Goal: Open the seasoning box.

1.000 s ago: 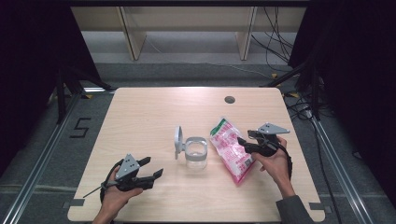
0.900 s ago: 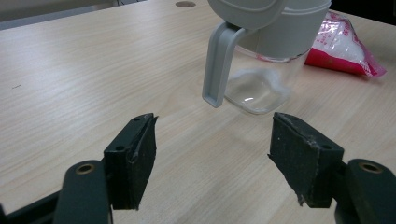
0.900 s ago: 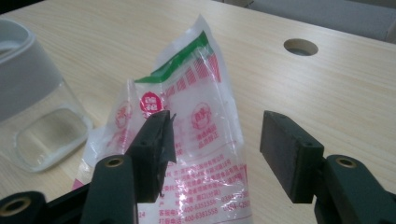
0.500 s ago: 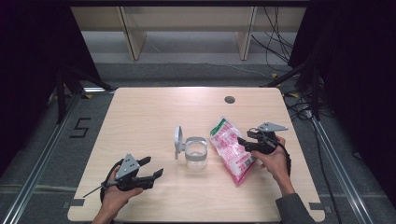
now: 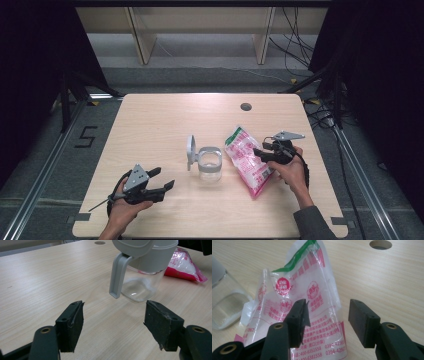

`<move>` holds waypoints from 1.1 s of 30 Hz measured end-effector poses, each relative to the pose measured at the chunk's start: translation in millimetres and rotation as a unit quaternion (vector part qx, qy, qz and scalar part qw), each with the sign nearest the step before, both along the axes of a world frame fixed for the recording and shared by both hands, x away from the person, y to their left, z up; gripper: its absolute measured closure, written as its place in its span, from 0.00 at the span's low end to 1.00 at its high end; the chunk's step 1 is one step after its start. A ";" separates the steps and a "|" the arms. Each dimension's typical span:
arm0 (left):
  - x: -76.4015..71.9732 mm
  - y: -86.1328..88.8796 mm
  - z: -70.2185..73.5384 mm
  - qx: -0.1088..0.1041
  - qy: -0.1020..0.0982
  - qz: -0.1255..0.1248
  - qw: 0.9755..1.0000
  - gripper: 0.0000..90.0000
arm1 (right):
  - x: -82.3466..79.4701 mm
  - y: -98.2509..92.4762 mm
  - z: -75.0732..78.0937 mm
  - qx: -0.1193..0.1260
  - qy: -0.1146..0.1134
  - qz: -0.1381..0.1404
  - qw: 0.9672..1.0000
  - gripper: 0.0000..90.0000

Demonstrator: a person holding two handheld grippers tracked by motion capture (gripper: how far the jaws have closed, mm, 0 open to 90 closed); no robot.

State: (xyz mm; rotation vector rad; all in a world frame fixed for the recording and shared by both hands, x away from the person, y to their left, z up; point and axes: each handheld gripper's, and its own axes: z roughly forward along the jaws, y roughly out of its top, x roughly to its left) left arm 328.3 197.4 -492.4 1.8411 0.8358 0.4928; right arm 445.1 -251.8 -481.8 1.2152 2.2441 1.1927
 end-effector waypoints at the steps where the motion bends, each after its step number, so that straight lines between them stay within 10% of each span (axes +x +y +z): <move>1: -0.1 -0.2 0.0 -0.002 0.001 0.002 1.000 0.34 | 0.5 0.2 -0.8 0.001 0.003 -0.002 1.000 0.56; 3: -0.1 -0.1 0.1 -0.002 0.001 0.005 1.000 0.34 | -0.4 2.6 -1.6 0.015 0.031 -0.011 0.999 0.56; 17: -0.4 0.6 0.3 -0.004 -0.001 0.006 1.000 0.35 | -2.0 0.6 -2.4 0.026 0.041 -0.006 0.999 0.84; 33: -1.3 3.4 2.2 -0.006 -0.002 0.012 1.000 0.35 | -31.9 -10.9 3.3 0.006 0.024 0.003 1.000 0.94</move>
